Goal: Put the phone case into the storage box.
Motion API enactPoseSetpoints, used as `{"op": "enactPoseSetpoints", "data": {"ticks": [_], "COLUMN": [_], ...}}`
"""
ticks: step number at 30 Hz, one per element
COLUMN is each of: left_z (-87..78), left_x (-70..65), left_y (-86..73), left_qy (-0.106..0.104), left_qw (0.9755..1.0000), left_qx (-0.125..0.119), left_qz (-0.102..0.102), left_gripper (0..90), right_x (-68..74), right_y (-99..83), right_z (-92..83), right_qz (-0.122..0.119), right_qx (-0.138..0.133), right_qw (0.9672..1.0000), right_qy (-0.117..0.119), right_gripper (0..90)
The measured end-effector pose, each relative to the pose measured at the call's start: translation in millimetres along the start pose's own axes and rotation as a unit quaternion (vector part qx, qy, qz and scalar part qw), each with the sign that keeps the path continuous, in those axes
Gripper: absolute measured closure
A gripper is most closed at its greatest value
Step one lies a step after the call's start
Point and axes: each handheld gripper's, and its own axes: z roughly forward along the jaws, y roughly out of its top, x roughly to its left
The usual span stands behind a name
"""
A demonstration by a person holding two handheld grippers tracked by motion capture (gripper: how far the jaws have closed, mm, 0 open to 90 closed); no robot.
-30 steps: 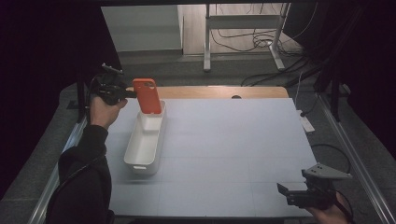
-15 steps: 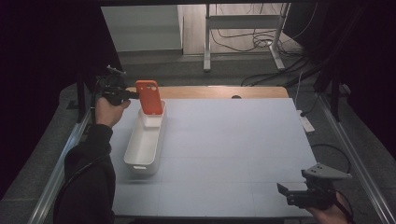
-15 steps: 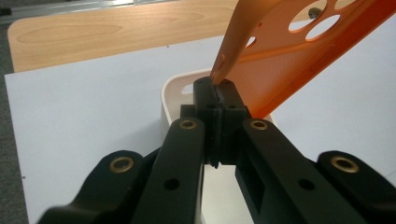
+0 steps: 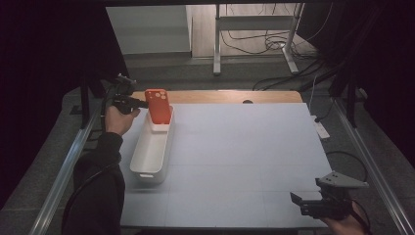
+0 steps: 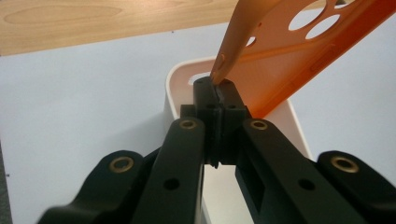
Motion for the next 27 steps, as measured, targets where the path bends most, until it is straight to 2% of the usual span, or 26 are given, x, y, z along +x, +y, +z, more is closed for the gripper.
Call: {"op": "enactPoseSetpoints", "data": {"ticks": [22, 27], "left_z": [30.7, 34.9], "left_x": [4.1, 3.6], "left_y": [-8.3, -9.4], "left_qy": [0.014, 0.014], "left_qw": [0.9995, 0.9995], "left_qx": [0.024, 0.021], "left_qz": [-0.017, -0.021], "left_gripper": [88.9, 88.8], "right_x": [0.1, 0.0], "right_y": [0.0, 0.0], "right_z": [0.1, -0.3], "right_qz": [-0.002, 0.001], "right_qx": [0.001, 0.001], "right_qw": [1.0, 1.0], "right_qy": [0.0, 0.0], "right_gripper": [0.5, 0.5]}}
